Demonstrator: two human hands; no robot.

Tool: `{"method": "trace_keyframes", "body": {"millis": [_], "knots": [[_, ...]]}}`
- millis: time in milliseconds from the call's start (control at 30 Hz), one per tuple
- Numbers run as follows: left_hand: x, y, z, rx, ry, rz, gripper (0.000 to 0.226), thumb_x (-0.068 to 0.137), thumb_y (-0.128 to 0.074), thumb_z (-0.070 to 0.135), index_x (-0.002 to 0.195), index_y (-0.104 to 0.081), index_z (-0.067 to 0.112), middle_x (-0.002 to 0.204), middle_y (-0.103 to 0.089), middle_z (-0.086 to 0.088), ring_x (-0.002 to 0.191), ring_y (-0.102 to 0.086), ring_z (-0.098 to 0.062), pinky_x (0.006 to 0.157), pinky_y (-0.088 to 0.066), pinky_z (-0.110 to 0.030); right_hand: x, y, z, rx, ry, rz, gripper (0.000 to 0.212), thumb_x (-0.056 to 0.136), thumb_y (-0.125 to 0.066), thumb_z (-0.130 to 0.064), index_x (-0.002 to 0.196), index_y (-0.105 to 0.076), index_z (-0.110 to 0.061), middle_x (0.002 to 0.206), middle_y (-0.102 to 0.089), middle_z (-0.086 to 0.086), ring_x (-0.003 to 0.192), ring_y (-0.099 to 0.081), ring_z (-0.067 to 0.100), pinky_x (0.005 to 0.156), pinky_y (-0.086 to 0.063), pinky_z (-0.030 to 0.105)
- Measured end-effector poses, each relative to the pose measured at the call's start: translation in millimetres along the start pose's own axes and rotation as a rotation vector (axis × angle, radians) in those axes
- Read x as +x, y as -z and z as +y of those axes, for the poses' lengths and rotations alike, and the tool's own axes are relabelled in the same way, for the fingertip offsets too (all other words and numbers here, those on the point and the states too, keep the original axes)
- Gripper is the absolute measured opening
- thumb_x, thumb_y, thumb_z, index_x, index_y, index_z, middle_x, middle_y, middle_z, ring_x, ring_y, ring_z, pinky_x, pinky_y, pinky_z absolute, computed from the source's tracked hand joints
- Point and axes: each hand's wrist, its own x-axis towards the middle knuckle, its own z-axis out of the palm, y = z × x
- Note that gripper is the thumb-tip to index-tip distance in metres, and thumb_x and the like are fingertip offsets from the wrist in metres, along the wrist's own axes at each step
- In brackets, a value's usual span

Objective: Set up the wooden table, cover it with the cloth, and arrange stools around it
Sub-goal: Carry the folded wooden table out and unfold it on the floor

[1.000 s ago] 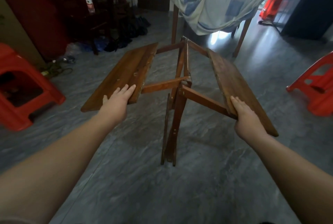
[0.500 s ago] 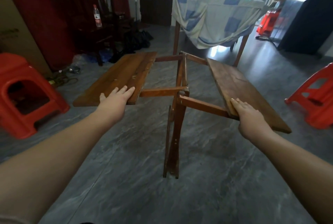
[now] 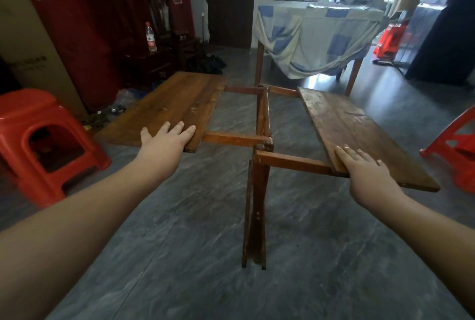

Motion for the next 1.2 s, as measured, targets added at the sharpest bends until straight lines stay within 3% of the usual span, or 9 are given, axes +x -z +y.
{"method": "trace_keyframes", "body": {"millis": [767,1200], "knots": [[4,24,51,0.144,-0.019,-0.012,0.098,0.092,-0.057,0.001,0.157,0.007,0.037,0.168,0.000,0.001,0.153,-0.002,-0.032,0.113,-0.011,-0.072,17,27,-57,-0.088,0.096,-0.037,0.092,0.091,-0.057,-0.001,0.160,-0.002,-0.026,0.169,-0.003,0.000,0.155,-0.007,0.029,0.118,-0.017,0.065],[-11,8,71,0.147,-0.010,-0.032,0.100,0.091,-0.063,0.007,0.157,0.008,0.033,0.168,0.002,-0.004,0.152,0.002,-0.038,0.109,-0.005,-0.078,18,5,-109,-0.051,0.165,-0.093,0.095,0.091,-0.057,-0.002,0.159,0.005,-0.025,0.169,0.003,0.002,0.154,-0.002,0.033,0.116,-0.015,0.069]]}}
